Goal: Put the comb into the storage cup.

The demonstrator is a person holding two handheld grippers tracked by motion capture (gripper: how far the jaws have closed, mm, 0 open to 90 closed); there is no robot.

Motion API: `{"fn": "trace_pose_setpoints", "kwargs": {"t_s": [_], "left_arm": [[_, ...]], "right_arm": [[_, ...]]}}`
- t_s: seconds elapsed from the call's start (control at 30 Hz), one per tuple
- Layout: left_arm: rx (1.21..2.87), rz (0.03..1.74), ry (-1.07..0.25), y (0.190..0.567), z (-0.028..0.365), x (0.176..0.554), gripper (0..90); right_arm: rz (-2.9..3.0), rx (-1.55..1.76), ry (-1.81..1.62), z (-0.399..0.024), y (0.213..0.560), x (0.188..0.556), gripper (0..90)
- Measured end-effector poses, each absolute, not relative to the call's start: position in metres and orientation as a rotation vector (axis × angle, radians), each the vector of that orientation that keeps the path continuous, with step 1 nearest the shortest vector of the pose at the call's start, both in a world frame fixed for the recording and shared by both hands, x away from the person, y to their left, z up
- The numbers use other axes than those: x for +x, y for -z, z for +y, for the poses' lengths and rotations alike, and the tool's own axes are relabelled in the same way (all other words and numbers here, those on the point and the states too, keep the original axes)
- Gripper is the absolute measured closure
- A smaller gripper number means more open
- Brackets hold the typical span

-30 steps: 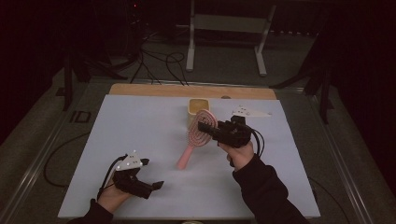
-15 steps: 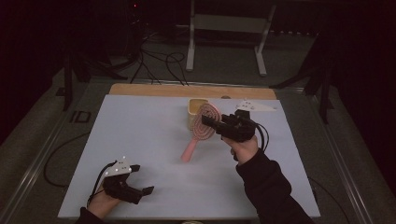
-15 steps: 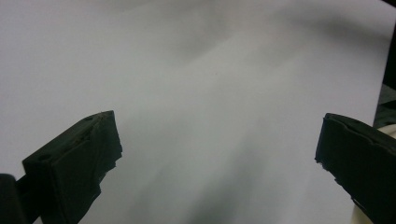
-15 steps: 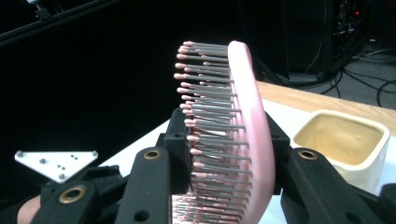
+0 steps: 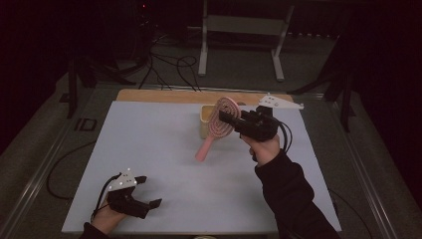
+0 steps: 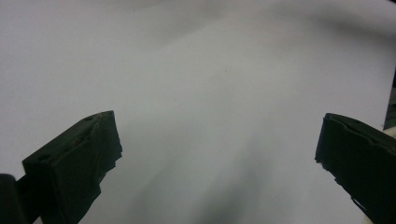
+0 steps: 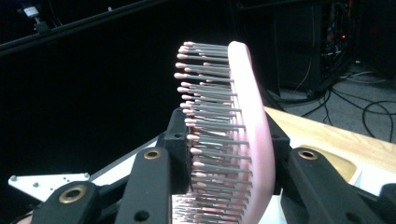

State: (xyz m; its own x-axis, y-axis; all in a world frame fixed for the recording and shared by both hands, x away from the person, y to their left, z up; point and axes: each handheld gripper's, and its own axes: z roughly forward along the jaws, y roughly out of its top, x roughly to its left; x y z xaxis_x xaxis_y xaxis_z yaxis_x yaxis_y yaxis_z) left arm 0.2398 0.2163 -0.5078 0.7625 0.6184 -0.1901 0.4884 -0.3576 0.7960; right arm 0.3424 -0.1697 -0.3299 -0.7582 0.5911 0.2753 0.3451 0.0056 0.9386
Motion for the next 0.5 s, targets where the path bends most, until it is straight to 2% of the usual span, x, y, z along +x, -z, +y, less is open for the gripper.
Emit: {"fn": "trace_pose_setpoints", "kwargs": {"t_s": [0.5], "left_arm": [[2.006,0.828,-0.182,0.508,0.217,0.24,0.6]], "right_arm": [[2.02,0.973,-1.821,-0.176,0.305,0.354,65.1]]}}
